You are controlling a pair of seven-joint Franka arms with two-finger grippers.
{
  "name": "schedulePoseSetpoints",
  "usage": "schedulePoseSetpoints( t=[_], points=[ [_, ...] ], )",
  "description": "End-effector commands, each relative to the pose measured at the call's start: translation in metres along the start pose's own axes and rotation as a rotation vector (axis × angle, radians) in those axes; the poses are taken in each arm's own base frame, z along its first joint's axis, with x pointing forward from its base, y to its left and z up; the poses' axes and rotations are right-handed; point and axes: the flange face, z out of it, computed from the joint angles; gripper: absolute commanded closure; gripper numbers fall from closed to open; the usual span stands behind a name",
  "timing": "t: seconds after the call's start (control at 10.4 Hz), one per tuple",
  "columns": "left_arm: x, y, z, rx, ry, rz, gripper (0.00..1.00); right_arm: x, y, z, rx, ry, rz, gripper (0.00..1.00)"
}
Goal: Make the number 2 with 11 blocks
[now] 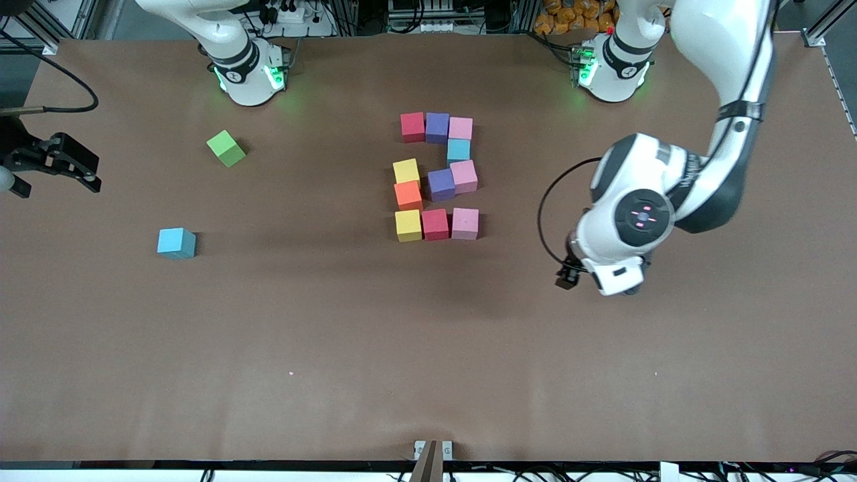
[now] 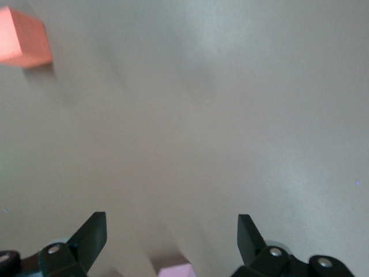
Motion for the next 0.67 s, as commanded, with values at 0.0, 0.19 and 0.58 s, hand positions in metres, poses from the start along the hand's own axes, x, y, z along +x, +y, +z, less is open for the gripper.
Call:
schedulePoseSetpoints(
  t=[0.0, 0.19, 0.58],
  points=[
    [0.031, -0.025, -0.024, 0.037, 0.013, 0.083, 0.0, -0.005, 0.002, -0.001, -0.009, 0.006, 0.009, 0.0],
    [0.05, -0.042, -0.044, 0.043, 0.011, 0.141, 0.0, -0.005, 0.002, -0.001, -0.008, 0.0, 0.009, 0.0],
    [0.06, -0.086, -0.065, 0.065, 0.016, 0.391, 0.0, -0.005, 0.003, -0.001, -0.008, 0.003, 0.01, 0.0]
  ],
)
